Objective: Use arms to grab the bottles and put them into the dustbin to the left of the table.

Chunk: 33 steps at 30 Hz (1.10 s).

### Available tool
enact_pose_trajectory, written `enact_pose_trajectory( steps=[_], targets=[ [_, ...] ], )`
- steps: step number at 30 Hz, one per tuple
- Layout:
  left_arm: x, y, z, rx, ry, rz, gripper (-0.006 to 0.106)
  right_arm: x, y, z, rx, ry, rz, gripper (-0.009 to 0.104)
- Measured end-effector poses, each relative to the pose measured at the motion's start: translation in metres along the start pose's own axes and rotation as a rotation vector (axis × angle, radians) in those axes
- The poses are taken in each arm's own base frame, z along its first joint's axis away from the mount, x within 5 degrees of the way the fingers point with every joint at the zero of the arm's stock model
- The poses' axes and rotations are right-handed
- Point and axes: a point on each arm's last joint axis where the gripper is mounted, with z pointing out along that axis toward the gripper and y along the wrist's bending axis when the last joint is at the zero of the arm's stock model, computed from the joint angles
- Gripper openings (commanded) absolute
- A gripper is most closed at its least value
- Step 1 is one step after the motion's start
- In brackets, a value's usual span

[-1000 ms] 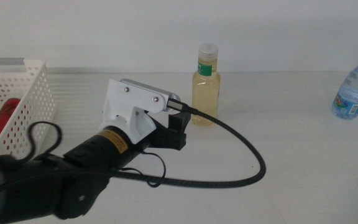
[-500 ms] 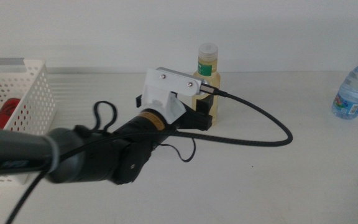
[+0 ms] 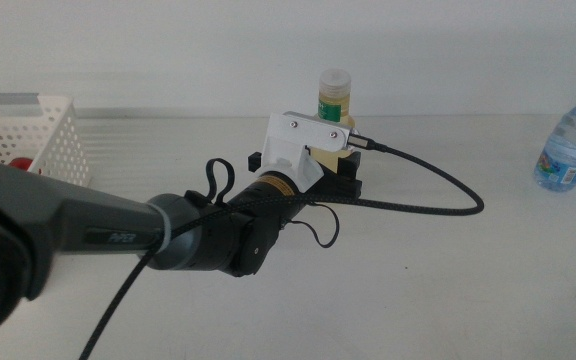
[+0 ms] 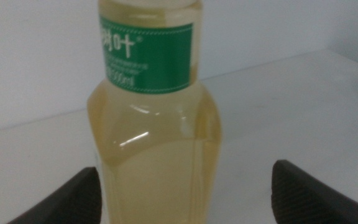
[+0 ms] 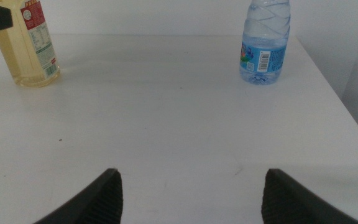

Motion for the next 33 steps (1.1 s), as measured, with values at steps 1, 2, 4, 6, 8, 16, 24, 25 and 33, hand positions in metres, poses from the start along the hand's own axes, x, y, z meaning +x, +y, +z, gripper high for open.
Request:
enact_pose_trajectory(
  steps=[1,2,4,6,8,16,24,25,33],
  targets=[
    [0.002,0.000,0.002,-0.005,-0.001,-0.005,0.090,0.000,0.000,0.000,0.000,0.000,0.000,0.059],
    [0.003,0.001,0.005,-0.013,-0.004,-0.012,0.090,0.000,0.000,0.000,0.000,0.000,0.000,0.059],
    [0.005,0.002,0.009,-0.026,-0.013,-0.018,0.090,0.000,0.000,0.000,0.000,0.000,0.000,0.059],
    [0.006,0.003,0.013,-0.040,-0.028,-0.024,0.090,0.000,0.000,0.000,0.000,0.000,0.000,0.059],
    [0.006,0.004,0.016,-0.049,-0.041,-0.030,0.090,0.000,0.000,0.000,0.000,0.000,0.000,0.059],
    [0.009,0.007,0.029,-0.059,-0.055,-0.028,0.090,0.000,0.000,0.000,0.000,0.000,0.000,0.059],
    [0.011,0.014,0.046,-0.071,-0.077,-0.026,0.090,0.000,0.000,0.000,0.000,0.000,0.000,0.059],
    [0.011,0.014,0.049,-0.071,-0.080,-0.026,0.090,0.000,0.000,0.000,0.000,0.000,0.000,0.059],
    [0.017,0.019,0.065,-0.077,-0.093,-0.024,0.090,0.000,0.000,0.000,0.000,0.001,0.000,0.059]
  ],
)
